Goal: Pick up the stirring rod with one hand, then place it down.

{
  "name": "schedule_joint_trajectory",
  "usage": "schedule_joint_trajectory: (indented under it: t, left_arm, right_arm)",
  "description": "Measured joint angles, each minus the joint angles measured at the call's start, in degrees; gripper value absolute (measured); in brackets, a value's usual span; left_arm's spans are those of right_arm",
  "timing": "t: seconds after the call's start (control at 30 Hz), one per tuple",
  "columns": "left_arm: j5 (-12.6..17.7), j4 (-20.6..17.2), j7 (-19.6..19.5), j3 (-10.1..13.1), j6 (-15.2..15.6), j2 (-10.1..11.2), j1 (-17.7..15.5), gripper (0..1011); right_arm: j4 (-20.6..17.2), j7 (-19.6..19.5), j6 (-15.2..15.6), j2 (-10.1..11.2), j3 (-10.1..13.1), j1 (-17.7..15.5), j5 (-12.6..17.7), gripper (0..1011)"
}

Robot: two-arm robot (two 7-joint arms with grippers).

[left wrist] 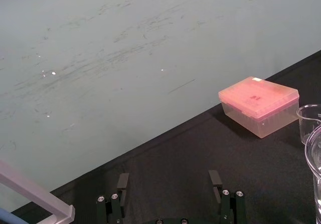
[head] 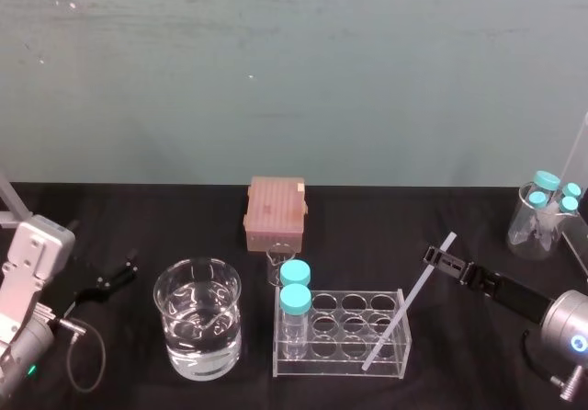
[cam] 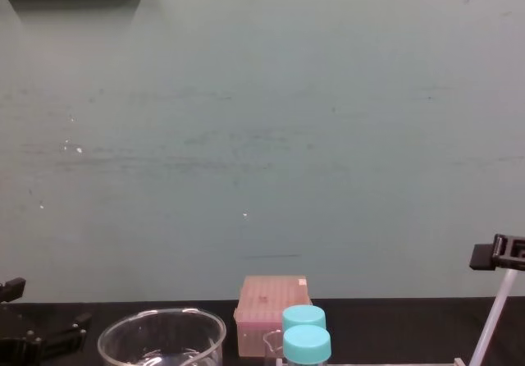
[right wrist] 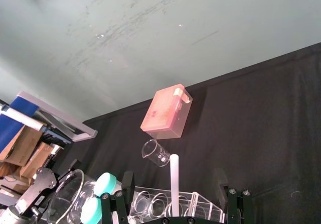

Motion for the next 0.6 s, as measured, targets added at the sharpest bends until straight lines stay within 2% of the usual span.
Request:
schedule_joint_trajectory:
  t: [0.3, 0.6]
  left_arm:
    - [0.00, 0.00, 0.00, 0.00, 0.00, 0.00, 0.00, 1005]
    - [0.00, 0.00, 0.00, 0.00, 0.00, 0.00, 0.00, 1005]
  right_arm:
    - [0.16, -0.41, -1.19, 0.68, -1.45, 0.42, 0.44, 1003]
    - [0.56, 0.17, -4.35, 1.71, -3.60, 0.89, -1.94, 1003]
